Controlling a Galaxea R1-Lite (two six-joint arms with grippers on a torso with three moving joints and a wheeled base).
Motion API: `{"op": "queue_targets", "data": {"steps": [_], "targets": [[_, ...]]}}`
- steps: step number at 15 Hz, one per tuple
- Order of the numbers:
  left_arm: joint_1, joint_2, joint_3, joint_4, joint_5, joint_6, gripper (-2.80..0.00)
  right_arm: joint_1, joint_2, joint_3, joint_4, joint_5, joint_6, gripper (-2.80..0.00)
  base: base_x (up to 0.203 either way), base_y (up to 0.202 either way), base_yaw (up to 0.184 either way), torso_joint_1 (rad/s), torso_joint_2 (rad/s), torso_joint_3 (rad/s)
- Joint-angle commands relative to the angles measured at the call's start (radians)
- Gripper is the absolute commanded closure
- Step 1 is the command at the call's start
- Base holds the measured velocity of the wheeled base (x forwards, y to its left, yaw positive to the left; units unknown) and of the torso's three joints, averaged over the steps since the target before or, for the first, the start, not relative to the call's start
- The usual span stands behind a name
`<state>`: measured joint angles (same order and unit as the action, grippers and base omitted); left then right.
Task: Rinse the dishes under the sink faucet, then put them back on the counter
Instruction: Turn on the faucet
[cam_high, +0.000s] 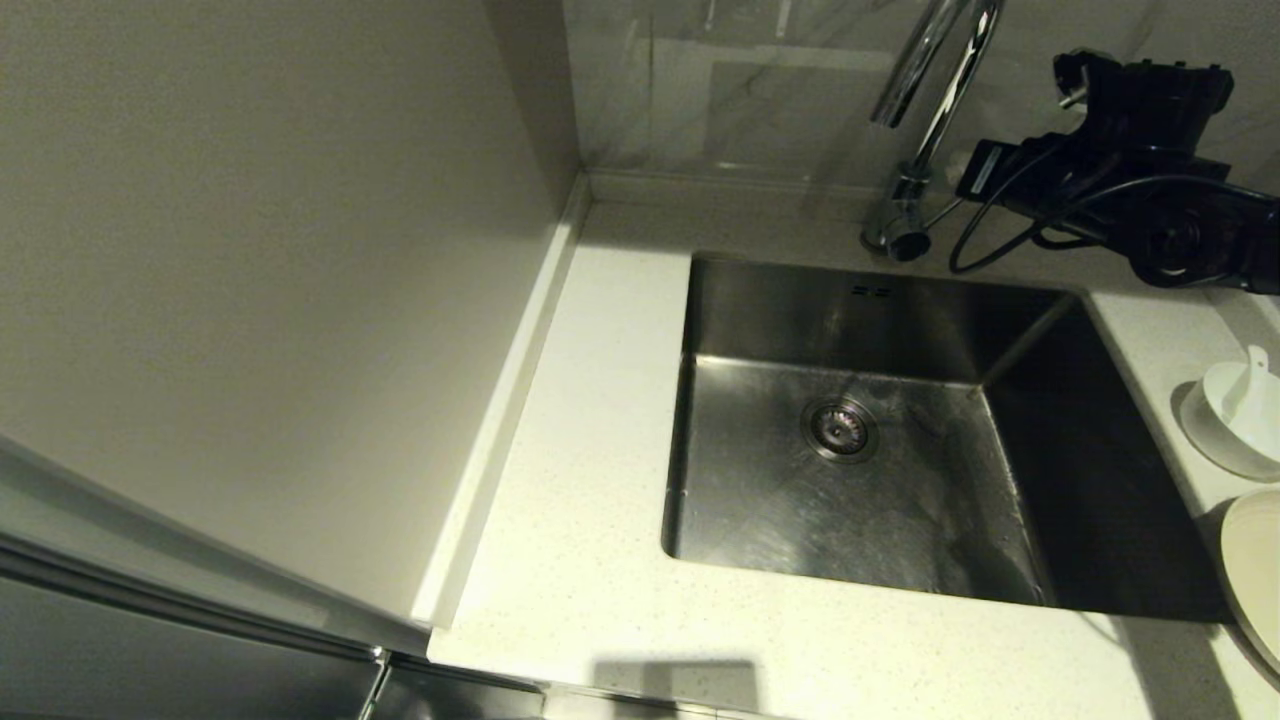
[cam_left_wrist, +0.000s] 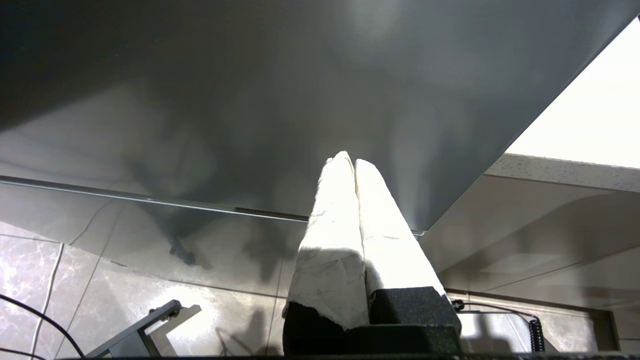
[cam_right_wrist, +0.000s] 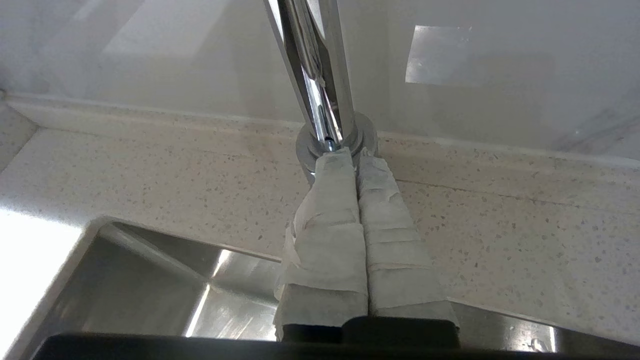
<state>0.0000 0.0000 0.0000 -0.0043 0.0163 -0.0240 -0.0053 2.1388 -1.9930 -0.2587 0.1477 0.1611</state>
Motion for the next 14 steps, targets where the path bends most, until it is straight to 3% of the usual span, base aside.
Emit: {"op": "queue_targets", "data": {"steps": [1,5,9,14], "targets": [[0.0,-0.003,0.0,0.0,0.001,-0.001,0.0,-0.001,0.006,0.002,0.0,-0.001,0.0,0.0,0.0,0.0,0.0,0.0,0.0,0.0],[0.0,-0.003,0.0,0.0,0.001,-0.001,0.0,-0.017,-0.002,0.004,0.062,-0.007,-0.031,0.0,0.0,0.0,0.0,0.0,0.0,0.0],[0.0,-0.003,0.0,0.0,0.001,-0.001,0.0,-0.045,-0.027,0.016,0.167,-0.003,-0.112,0.0,0.0,0.0,0.0,0.0,0.0,0.0],[0.0,-0.003,0.0,0.0,0.001,-0.001,0.0,-0.048,-0.051,0.017,0.283,0.003,-0.14,0.0,0.0,0.0,0.0,0.0,0.0,0.0]]}}
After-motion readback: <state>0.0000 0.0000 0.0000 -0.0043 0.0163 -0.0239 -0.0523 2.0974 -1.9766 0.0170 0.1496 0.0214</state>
